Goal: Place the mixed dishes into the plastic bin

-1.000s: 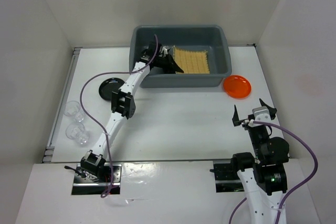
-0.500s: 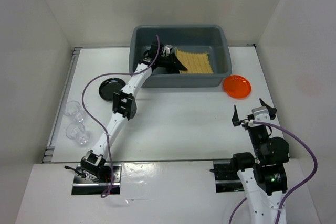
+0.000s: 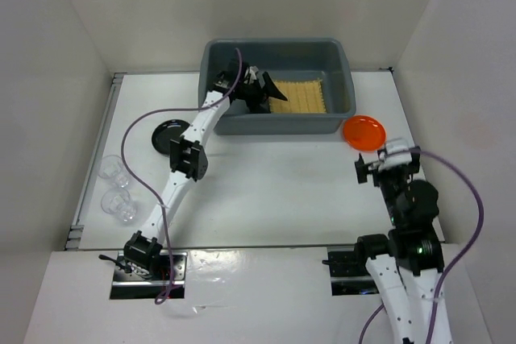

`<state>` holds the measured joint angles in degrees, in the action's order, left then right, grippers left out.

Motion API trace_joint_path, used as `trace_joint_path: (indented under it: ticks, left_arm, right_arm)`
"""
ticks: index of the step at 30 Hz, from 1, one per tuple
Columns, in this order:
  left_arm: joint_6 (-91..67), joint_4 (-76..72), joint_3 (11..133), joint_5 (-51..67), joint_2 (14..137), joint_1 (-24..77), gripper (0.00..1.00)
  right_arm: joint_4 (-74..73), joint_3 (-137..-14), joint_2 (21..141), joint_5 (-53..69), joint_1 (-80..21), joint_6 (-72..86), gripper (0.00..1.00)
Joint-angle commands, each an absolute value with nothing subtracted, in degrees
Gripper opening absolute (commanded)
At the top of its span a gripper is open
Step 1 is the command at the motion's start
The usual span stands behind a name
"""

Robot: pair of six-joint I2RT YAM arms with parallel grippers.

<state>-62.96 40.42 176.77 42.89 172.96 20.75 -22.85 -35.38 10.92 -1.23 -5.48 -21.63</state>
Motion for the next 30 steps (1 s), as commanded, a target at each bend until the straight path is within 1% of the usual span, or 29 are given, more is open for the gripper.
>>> trace_joint_path:
  ticks: [1, 2, 3, 4, 5, 7, 9, 12, 13, 14, 15, 16, 17, 18, 19, 21, 22, 24, 26, 27, 28, 29, 30]
  left_arm:
    - [-50.76, 54.46, 179.74, 34.14, 161.90, 18.81, 1.00]
    - [-48.28, 57.10, 179.74, 31.93, 160.85, 18.11, 1.00]
    - [-45.99, 62.09, 179.74, 29.29, 159.01, 18.11, 1.00]
    - [-42.14, 64.14, 179.74, 24.66, 158.30, 18.11, 1.00]
    - [-40.62, 67.47, 179.74, 22.70, 157.68, 18.11, 1.00]
    - [-38.33, 70.21, 179.74, 18.75, 156.97, 18.11, 1.00]
    - [-35.96, 73.72, 179.74, 16.45, 155.14, 19.42, 1.00]
    - [-32.53, 74.53, 177.38, 9.42, 149.35, 22.05, 1.00]
    - [-32.52, 74.53, 175.80, 7.06, 147.06, 22.93, 1.00]
    - [-31.74, 74.53, 174.56, 1.11, 142.43, 23.90, 1.00]
    - [-30.86, 74.53, 173.51, -1.64, 140.30, 25.99, 1.00]
    - [-30.24, 74.53, 172.02, -3.58, 138.36, 26.80, 1.00]
    - [-28.76, 74.53, 172.00, -4.65, 135.29, 27.42, 1.00]
    - [-28.74, 74.53, 170.35, -5.18, 133.61, 28.20, 1.00]
    - [-28.74, 74.53, 166.68, -5.19, 130.46, 28.21, 1.00]
    - [-28.74, 74.53, 161.83, -5.19, 127.46, 28.21, 1.00]
    - [-28.74, 74.53, 159.37, -4.66, 126.05, 28.21, 1.00]
    - [-28.22, 74.53, 151.73, -8.59, 121.92, 29.70, 1.00]
    - [-28.21, 69.02, 142.70, -12.55, 114.38, 32.25, 1.00]
    - [-28.21, 65.08, 127.94, -12.74, 110.43, 32.26, 1.00]
    - [-29.61, 55.12, 119.35, -11.26, 100.99, 31.39, 1.00]
    - [-31.10, 49.80, 110.83, -6.55, 95.77, 30.16, 1.00]
    - [-32.85, 44.87, 102.82, -4.50, 90.75, 29.02, 1.00]
  right_arm:
    - [-25.04, -45.32, 23.34, -6.05, -5.71, -17.76, 0.98]
    - [-26.27, -48.05, 26.86, -6.59, -5.71, -16.19, 0.98]
    - [-27.58, -53.30, 33.42, -6.59, -5.71, -16.17, 0.98]
    - [-30.03, -55.61, 36.27, -5.29, -5.71, -16.17, 0.98]
    - [-30.93, -59.11, 38.47, -4.14, -5.71, -16.17, 0.98]
    - [-31.46, -61.16, 42.78, -1.68, -5.71, -16.17, 0.98]
    - [-32.25, -63.80, 45.60, -1.67, -5.71, -13.64, 0.98]
    - [-35.85, -67.93, 56.64, -1.15, -1.42, -8.27, 0.98]
    - [-36.64, -68.72, 59.13, 1.03, 0.68, -7.48, 0.98]
    - [-38.30, -70.73, 61.85, 6.54, 4.79, -6.95, 0.98]
    - [-38.93, -71.71, 64.57, 8.77, 6.23, -5.73, 0.98]
    - [-39.72, -73.89, 69.99, 10.96, 7.72, -5.71, 0.98]
    - [-41.64, -75.31, 73.01, 16.38, 11.13, -5.71, 0.98]
    - [-42.36, -76.45, 75.82, 18.52, 12.55, -5.19, 0.98]
    - [-42.36, -78.12, 80.63, 20.28, 14.05, -5.19, 0.98]
    - [-42.28, -78.93, 84.01, 26.35, 18.71, -8.15, 0.98]
    - [-41.23, -78.93, 85.15, 27.15, 19.76, -8.78, 0.98]
    - [-38.33, -78.31, 88.06, 27.16, 21.45, -9.32, 0.98]
    - [-38.32, -77.70, 91.91, 26.64, 22.06, -10.81, 0.98]
    - [-37.80, -77.70, 93.15, 26.63, 22.67, -10.81, 0.98]
    - [-37.79, -77.70, 94.21, 26.63, 22.68, -11.42, 0.98]
    - [-36.49, -77.70, 95.52, 26.63, 23.55, -11.43, 0.98]
    - [-35.87, -76.91, 95.54, 27.59, 25.03, -10.73, 0.98]
